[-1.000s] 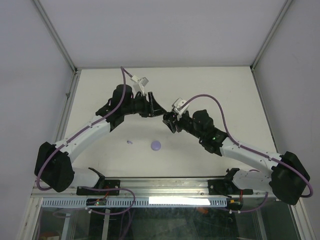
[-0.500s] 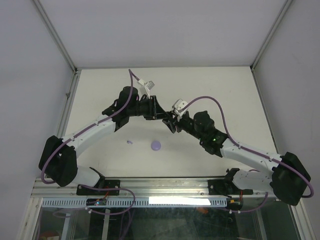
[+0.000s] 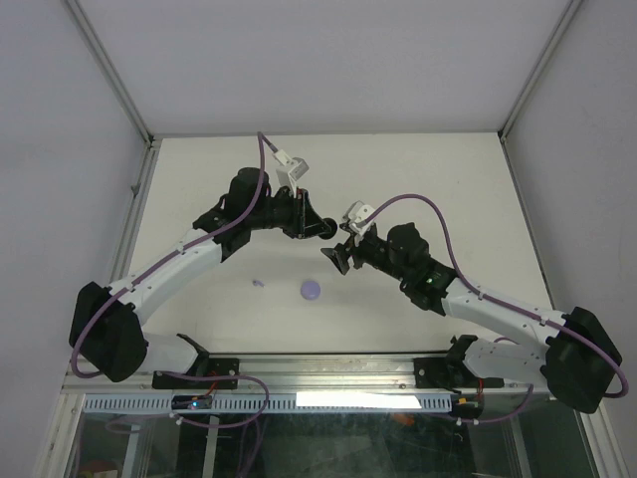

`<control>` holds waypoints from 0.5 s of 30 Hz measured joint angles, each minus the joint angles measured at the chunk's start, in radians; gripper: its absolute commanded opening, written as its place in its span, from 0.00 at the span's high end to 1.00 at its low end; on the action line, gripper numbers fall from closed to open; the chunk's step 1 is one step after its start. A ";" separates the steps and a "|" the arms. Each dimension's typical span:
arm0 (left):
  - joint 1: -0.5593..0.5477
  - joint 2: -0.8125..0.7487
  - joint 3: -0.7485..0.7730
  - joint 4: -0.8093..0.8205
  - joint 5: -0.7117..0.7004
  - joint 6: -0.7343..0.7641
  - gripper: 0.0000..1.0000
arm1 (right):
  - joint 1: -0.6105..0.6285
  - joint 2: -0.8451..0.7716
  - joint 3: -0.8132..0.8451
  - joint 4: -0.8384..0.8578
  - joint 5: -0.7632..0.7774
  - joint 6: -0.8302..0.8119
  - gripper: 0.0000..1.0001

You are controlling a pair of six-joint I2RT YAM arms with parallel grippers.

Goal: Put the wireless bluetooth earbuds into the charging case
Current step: Pick up the charging case at the center of the board.

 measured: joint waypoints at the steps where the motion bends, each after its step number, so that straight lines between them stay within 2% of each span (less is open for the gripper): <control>1: 0.000 -0.013 0.009 -0.014 -0.010 0.035 1.00 | 0.000 -0.003 0.000 -0.006 -0.006 0.003 0.24; 7: 0.000 -0.095 0.040 -0.071 -0.031 0.227 1.00 | -0.027 -0.051 0.000 -0.037 -0.093 0.027 0.21; 12: 0.000 -0.142 0.041 -0.100 0.014 0.372 1.00 | -0.175 -0.076 0.000 -0.026 -0.314 0.114 0.22; 15: 0.000 -0.158 0.041 -0.115 0.057 0.436 1.00 | -0.218 -0.076 0.000 -0.004 -0.423 0.169 0.22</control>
